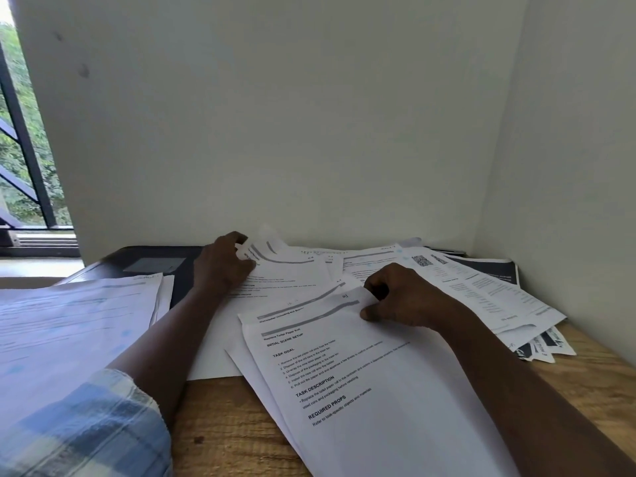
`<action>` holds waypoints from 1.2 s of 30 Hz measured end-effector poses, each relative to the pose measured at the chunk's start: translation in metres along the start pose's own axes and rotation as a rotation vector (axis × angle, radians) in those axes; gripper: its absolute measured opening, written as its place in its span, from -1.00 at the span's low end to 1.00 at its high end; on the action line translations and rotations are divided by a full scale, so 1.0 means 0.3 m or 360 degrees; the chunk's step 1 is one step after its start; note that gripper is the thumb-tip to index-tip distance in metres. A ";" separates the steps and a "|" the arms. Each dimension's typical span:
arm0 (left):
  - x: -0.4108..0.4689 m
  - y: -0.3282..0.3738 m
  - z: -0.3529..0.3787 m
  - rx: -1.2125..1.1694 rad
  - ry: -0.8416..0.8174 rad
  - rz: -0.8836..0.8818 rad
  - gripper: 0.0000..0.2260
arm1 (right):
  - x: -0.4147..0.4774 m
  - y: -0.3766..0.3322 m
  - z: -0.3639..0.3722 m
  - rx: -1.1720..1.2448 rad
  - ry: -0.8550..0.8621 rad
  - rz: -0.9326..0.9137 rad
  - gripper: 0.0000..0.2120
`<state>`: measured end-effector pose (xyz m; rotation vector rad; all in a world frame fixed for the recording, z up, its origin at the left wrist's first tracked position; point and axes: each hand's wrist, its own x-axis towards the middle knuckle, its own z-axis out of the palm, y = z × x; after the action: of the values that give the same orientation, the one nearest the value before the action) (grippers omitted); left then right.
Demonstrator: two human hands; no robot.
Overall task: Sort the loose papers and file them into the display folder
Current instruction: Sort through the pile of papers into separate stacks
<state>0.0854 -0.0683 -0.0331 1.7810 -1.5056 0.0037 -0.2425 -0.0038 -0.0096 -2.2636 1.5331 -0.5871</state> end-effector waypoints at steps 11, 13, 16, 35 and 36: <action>-0.025 0.039 0.005 0.0716 0.0059 0.0300 -0.69 | 0.005 0.004 0.011 0.0015 0.0013 0.0031 -0.73; -0.025 0.039 0.008 0.0693 0.0066 0.0245 -0.84 | 0.002 -0.003 0.021 -0.0037 0.0034 0.0046 -0.77; -0.021 0.046 0.016 0.0873 0.0003 0.0213 -0.50 | 0.002 -0.009 0.046 -0.0088 0.0087 0.0083 -0.74; 0.283 0.247 0.096 0.0644 -0.1420 0.0335 -0.38 | 0.013 -0.004 0.096 -0.0310 0.0217 -0.0024 -0.76; 0.293 0.240 0.092 0.0576 -0.1421 0.0344 -0.50 | 0.015 -0.004 0.098 -0.0313 0.0217 -0.0024 -0.76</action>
<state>0.0385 -0.1557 0.0290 2.0033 -2.4460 -0.4978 -0.2248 -0.0061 -0.0334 -2.4259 1.7077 -0.6315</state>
